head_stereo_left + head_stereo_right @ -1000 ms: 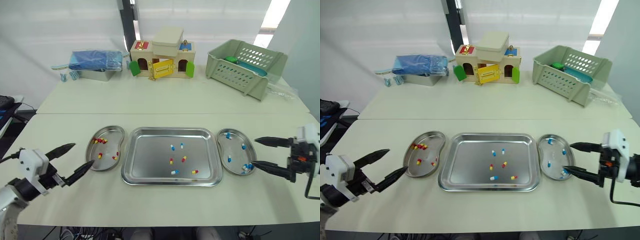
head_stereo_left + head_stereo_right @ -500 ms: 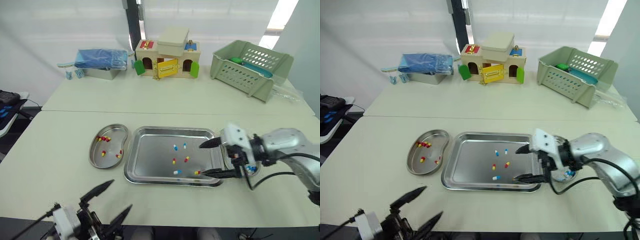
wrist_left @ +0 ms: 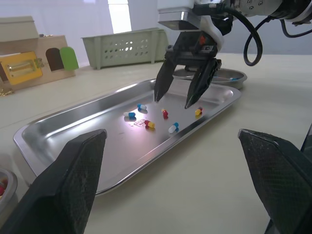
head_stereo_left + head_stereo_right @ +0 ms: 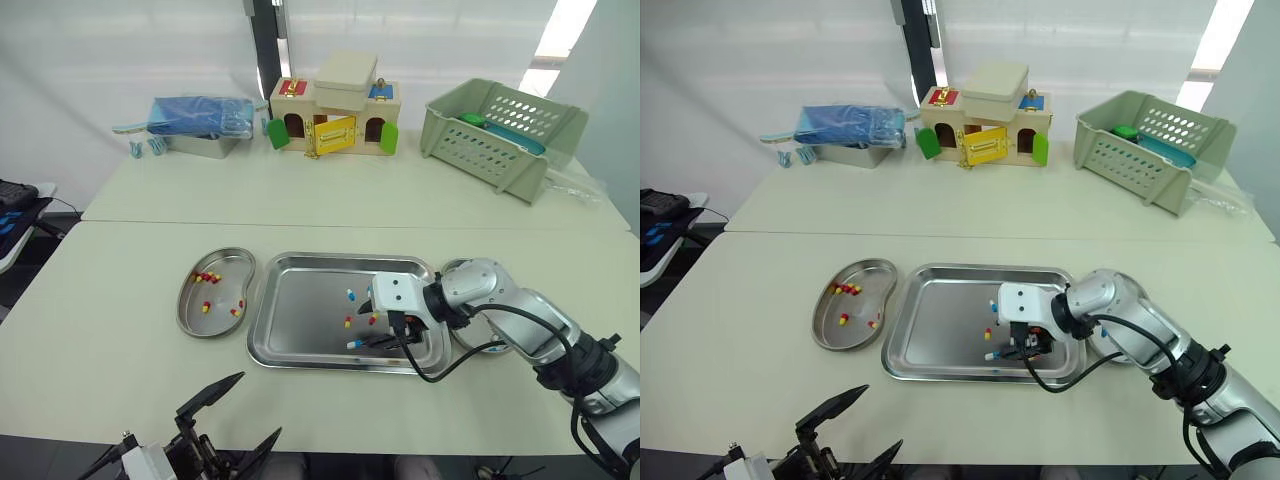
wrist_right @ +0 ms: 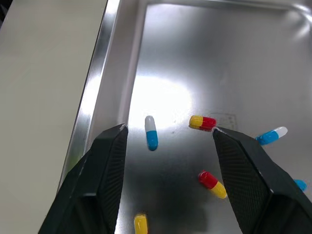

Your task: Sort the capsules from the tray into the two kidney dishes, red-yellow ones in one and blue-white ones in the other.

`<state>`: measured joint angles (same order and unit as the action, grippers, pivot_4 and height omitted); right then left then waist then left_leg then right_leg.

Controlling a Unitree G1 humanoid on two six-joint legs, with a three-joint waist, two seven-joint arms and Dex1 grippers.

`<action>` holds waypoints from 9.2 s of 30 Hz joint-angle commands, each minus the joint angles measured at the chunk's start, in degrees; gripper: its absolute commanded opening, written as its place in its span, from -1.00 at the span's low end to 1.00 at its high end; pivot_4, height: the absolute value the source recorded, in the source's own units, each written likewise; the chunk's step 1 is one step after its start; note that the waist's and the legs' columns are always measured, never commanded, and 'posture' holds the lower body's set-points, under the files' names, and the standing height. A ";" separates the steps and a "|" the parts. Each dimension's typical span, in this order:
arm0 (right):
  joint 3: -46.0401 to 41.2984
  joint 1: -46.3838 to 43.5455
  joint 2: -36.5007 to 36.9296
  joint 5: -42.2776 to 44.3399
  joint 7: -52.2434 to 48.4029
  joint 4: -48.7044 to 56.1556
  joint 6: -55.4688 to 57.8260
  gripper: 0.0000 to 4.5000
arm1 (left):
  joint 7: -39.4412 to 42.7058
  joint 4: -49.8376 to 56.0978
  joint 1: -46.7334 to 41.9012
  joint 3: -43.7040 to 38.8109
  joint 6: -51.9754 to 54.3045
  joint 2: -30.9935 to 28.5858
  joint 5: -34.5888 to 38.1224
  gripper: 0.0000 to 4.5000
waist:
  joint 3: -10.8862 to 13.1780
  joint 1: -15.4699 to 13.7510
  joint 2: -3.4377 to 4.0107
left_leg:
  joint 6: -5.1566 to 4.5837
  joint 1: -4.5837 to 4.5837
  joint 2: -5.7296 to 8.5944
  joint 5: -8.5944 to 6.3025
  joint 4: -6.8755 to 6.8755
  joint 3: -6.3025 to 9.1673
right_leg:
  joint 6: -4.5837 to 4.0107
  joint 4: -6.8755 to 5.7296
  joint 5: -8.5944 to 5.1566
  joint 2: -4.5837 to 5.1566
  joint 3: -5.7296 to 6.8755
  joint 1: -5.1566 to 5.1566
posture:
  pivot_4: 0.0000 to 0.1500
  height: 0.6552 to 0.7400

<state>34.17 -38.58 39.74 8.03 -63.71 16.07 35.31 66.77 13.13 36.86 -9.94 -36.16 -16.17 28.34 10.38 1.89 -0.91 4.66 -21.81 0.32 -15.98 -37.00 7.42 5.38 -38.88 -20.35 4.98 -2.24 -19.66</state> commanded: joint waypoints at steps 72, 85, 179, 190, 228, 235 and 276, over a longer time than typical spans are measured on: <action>-50.71 36.26 16.74 12.34 -1.10 -4.31 -11.04 0.94 | -4.05 1.15 -8.84 10.50 6.19 -14.52 2.57 1.00 | 0.02 -0.04 0.04 | -0.02 0.05 -0.01 0.00 0.02 -0.15 | 0.00 -0.01 0.00 -0.02 -0.09 0.08 | 1.00 1.00; -63.18 42.67 14.83 16.20 -8.34 -20.54 -25.85 0.98 | -12.61 -5.81 -12.36 -17.61 36.08 -34.00 8.43 1.00 | 0.07 0.06 0.08 | -0.02 0.15 -0.02 0.00 0.05 -0.13 | 0.00 -0.02 -0.01 -0.04 -0.05 0.17 | 1.00 1.00; -47.02 74.16 -9.64 23.64 8.55 20.55 -36.46 1.00 | 5.14 -25.56 -70.93 31.39 41.98 -13.31 -27.16 0.74 | 0.07 0.02 0.18 | 0.02 0.18 0.02 0.02 -0.06 0.05 | 0.00 -0.09 -0.01 -0.06 0.06 0.30 | 1.00 1.00; -47.08 74.32 -9.71 23.23 7.50 17.92 -37.94 1.00 | 4.84 -24.51 -69.74 31.97 41.45 -13.31 -27.78 -0.35 | 0.06 0.00 0.18 | 0.02 0.19 0.02 0.02 -0.07 0.05 | 0.00 -0.10 -0.01 -0.06 0.06 0.31 | 1.00 1.00; -43.83 71.66 -6.95 24.80 5.10 18.94 -36.63 1.00 | -0.77 -7.26 -63.97 18.11 56.67 -21.75 -20.35 -0.55 | 0.04 0.55 0.20 | 0.01 0.27 0.00 0.02 -0.05 0.13 | 0.00 -0.11 -0.01 -0.09 0.06 0.37 | 1.00 1.00; -42.14 65.35 -3.88 26.90 0.79 15.40 -35.46 1.00 | -8.10 2.69 -55.05 3.59 69.51 -29.82 -16.41 -0.55 | 0.04 0.55 0.19 | 0.00 0.28 0.00 0.02 -0.05 0.13 | 0.00 -0.10 -0.01 -0.08 0.05 0.38 | 1.00 1.00; -60.67 58.25 3.77 35.25 2.72 4.79 -25.28 1.00 | -13.20 -11.56 -37.92 -20.55 58.47 -34.13 -9.14 0.99 | 0.05 0.23 0.17 | 0.00 0.33 -0.02 0.01 0.00 0.06 | -0.01 -0.11 -0.01 -0.07 0.00 0.35 | 1.00 1.00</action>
<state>-22.84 20.27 42.76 41.78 -61.18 22.33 9.15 52.73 2.04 -2.14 -26.74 24.95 -48.96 18.18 10.43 2.11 -0.73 4.66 -21.48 0.30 -15.97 -37.00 7.47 5.37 -38.97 -20.36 4.91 -2.25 -19.31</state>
